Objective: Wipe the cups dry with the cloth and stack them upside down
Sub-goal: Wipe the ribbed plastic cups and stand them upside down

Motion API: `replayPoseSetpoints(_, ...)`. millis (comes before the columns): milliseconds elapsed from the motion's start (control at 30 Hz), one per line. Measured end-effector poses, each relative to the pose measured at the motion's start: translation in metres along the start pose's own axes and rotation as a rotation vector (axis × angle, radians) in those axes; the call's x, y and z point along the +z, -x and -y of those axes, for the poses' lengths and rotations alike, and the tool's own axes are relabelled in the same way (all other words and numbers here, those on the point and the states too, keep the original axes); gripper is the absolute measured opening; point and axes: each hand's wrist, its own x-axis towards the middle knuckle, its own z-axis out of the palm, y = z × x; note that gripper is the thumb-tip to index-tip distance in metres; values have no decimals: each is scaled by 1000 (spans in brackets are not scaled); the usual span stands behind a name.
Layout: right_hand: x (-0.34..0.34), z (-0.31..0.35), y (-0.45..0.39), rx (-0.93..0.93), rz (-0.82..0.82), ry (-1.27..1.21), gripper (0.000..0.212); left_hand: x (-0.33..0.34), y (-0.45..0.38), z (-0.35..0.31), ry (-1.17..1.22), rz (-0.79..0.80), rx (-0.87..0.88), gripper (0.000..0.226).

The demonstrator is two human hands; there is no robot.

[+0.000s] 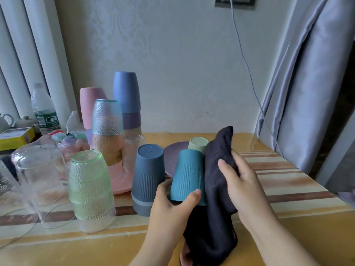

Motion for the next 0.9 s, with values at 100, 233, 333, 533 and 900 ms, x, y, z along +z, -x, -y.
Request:
replayPoseSetpoints(100, 23, -9, 23, -72, 211, 85, 38, -2, 0, 1, -3, 0, 40, 23)
replayPoseSetpoints(233, 40, -13, 30, -131, 185, 84, 25, -4, 0, 2, -19, 70, 91, 22)
replayPoseSetpoints(333, 41, -20, 18, -138, 175, 78, 28, -4, -3, 5, -1, 113, 82, 27)
replayPoseSetpoints(533, 17, -32, 2, 84, 163, -235, 33, 0, -7, 13, 141, 252, -56, 42)
replayPoseSetpoints(900, 20, -36, 22, 9, 322, -373, 56, -1, -15, 17, 436, 153, -130, 46)
